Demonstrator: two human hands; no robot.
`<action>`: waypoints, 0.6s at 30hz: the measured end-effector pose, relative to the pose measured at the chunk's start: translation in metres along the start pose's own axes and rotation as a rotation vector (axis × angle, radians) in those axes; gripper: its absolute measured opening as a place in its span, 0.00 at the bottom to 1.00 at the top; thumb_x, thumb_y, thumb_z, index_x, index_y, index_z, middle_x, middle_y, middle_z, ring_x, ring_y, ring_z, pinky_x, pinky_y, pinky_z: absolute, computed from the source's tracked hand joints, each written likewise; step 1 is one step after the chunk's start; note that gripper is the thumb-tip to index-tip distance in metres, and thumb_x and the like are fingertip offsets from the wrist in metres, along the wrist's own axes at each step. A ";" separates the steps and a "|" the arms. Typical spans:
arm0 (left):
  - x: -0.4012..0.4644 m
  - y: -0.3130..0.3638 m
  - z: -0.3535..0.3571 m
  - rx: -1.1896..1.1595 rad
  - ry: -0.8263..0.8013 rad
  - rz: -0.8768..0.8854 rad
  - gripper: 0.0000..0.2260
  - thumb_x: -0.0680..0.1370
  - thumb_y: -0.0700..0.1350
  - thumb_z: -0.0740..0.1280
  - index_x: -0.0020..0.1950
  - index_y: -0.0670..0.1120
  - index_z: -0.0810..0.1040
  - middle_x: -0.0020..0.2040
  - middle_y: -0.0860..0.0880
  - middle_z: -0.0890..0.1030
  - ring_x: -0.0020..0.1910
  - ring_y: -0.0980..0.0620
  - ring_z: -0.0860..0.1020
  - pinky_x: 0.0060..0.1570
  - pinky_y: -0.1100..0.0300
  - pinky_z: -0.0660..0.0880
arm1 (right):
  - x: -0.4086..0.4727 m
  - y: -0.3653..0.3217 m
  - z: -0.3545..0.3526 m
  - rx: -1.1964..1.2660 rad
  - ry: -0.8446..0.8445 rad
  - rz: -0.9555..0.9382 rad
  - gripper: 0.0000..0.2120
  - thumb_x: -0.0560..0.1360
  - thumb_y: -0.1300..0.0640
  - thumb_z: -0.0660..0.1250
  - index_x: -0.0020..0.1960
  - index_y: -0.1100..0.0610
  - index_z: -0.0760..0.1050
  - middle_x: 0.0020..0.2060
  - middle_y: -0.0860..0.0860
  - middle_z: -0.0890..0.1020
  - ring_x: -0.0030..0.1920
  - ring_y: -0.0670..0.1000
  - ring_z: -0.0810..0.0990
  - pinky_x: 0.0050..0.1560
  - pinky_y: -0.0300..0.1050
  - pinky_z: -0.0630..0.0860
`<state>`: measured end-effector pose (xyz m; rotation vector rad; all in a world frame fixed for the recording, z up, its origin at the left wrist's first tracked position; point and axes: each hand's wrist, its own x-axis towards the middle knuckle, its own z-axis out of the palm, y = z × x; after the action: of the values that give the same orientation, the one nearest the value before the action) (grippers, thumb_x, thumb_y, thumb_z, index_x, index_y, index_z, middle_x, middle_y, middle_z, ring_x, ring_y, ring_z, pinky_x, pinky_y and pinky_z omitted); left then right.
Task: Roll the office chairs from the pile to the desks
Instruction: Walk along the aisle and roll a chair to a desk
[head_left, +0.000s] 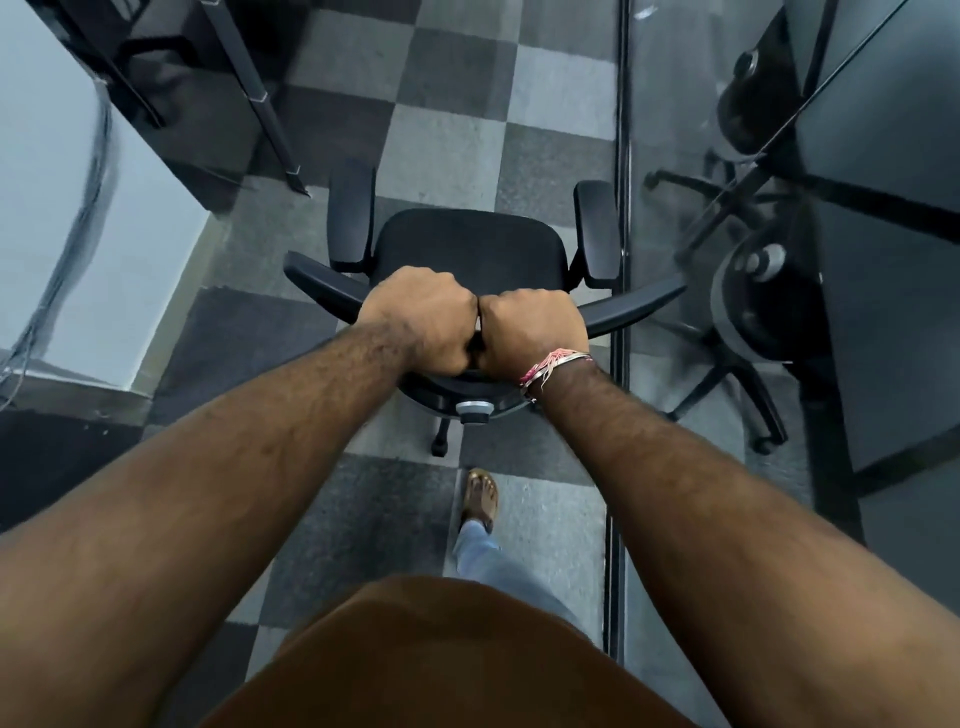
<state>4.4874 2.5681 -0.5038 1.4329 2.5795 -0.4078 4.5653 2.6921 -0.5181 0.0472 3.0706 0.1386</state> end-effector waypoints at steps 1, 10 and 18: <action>0.017 -0.007 -0.003 -0.006 -0.006 0.000 0.13 0.74 0.60 0.63 0.39 0.52 0.77 0.33 0.53 0.76 0.30 0.51 0.74 0.33 0.56 0.74 | 0.015 0.010 0.000 0.002 0.002 -0.005 0.10 0.72 0.43 0.64 0.42 0.50 0.77 0.36 0.48 0.81 0.34 0.54 0.79 0.33 0.44 0.65; 0.183 -0.082 -0.042 -0.020 -0.026 -0.014 0.15 0.75 0.62 0.65 0.39 0.52 0.77 0.32 0.53 0.76 0.29 0.52 0.73 0.33 0.56 0.73 | 0.171 0.115 -0.002 0.012 -0.003 -0.029 0.10 0.72 0.44 0.64 0.41 0.50 0.76 0.35 0.48 0.81 0.36 0.54 0.81 0.32 0.44 0.66; 0.325 -0.165 -0.065 0.017 0.005 0.039 0.15 0.76 0.61 0.63 0.37 0.52 0.75 0.32 0.53 0.75 0.29 0.52 0.72 0.30 0.57 0.69 | 0.314 0.189 -0.005 -0.002 0.012 -0.005 0.08 0.70 0.46 0.65 0.38 0.49 0.71 0.35 0.48 0.81 0.35 0.55 0.81 0.32 0.44 0.67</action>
<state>4.1747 2.7673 -0.5043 1.4898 2.5533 -0.4216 4.2566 2.8903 -0.5170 0.0393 3.0827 0.1417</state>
